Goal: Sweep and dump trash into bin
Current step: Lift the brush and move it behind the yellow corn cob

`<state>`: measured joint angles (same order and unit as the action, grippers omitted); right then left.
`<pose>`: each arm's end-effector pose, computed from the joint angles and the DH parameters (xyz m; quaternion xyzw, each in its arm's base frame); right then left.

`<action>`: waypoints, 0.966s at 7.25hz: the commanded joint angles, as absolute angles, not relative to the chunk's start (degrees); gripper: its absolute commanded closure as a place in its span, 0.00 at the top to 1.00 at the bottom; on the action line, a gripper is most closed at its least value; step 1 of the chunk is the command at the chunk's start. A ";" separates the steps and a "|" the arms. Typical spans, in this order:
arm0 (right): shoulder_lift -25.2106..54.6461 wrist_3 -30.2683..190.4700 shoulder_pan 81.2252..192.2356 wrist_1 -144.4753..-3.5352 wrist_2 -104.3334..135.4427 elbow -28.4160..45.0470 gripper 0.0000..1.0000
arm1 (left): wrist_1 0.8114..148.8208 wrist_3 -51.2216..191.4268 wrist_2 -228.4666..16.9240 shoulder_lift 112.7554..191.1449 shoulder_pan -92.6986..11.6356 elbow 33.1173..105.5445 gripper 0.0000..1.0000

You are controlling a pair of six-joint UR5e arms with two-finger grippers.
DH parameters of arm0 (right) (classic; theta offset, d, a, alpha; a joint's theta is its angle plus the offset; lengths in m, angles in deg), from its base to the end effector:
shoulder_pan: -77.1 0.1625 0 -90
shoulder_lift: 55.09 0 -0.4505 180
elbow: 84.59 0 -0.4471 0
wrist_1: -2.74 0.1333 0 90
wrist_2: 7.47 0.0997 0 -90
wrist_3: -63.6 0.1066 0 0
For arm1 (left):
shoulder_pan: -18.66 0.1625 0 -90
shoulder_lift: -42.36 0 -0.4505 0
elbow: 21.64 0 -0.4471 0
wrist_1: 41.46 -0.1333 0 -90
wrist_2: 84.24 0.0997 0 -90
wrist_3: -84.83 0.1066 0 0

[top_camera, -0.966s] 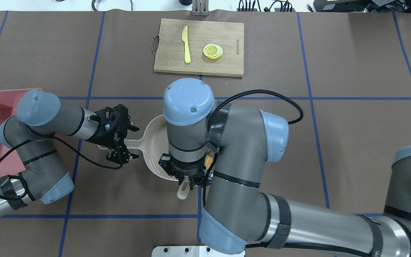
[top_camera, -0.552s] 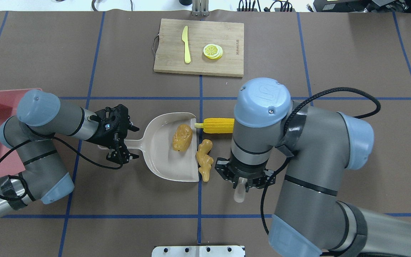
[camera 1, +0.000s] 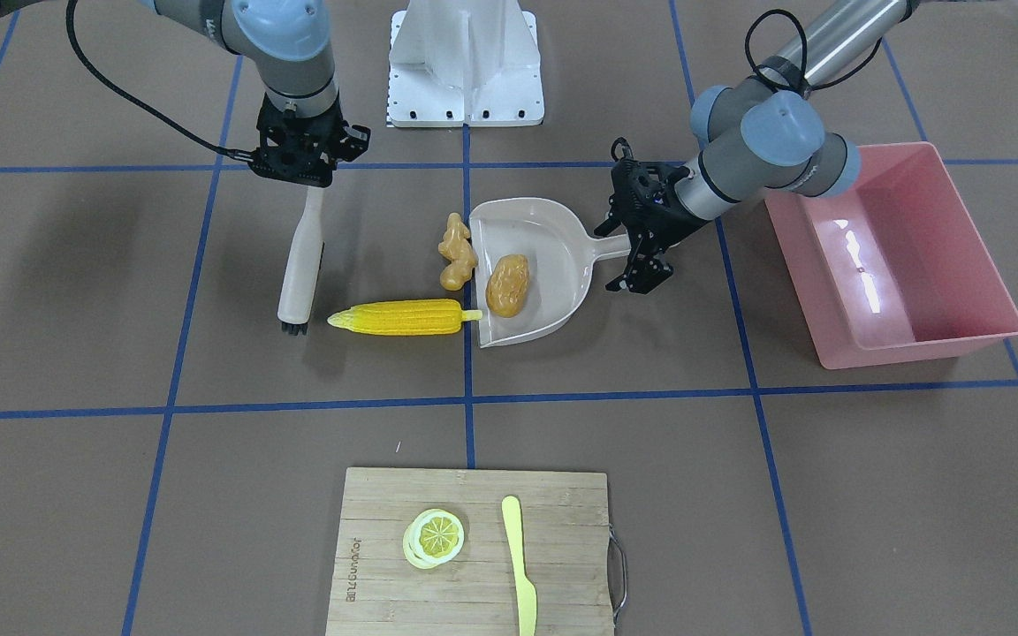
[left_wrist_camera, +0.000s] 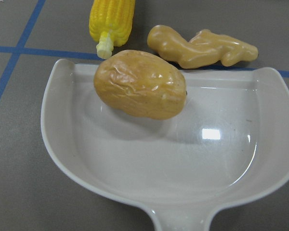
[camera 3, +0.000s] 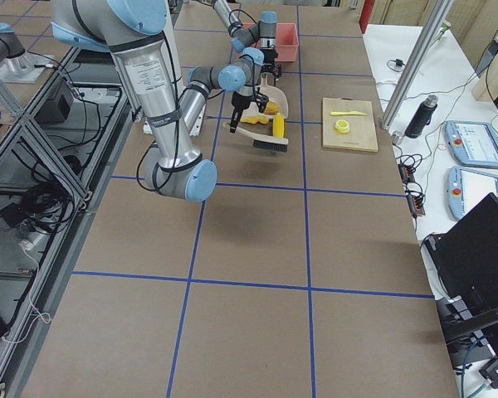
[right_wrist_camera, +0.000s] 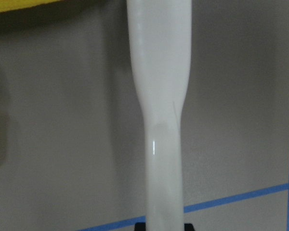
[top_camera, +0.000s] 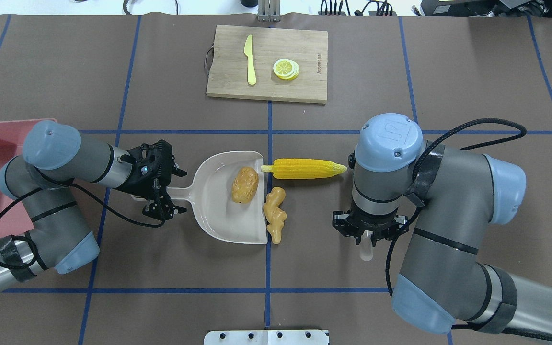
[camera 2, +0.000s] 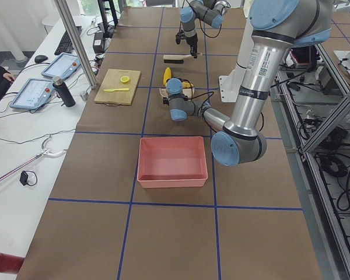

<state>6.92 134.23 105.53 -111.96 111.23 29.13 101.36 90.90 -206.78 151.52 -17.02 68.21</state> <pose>-0.5059 -0.3673 0.2474 -0.1287 -0.3045 0.0167 0.9436 0.5138 -0.4624 0.3757 0.4212 0.4372 0.5331 0.5893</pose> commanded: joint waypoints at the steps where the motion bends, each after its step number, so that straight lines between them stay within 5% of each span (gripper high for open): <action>1: 6.53 133.47 105.75 -106.18 110.66 23.36 0.00 | 101.36 90.90 -206.76 151.52 -17.02 68.19 0.93; 7: -6.13 134.52 105.31 -106.68 111.01 14.81 0.00 | 101.27 90.90 -206.76 151.60 -17.02 68.01 0.93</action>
<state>-3.93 134.21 105.41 -106.54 110.83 16.00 101.27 90.90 -206.76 151.54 -17.02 68.03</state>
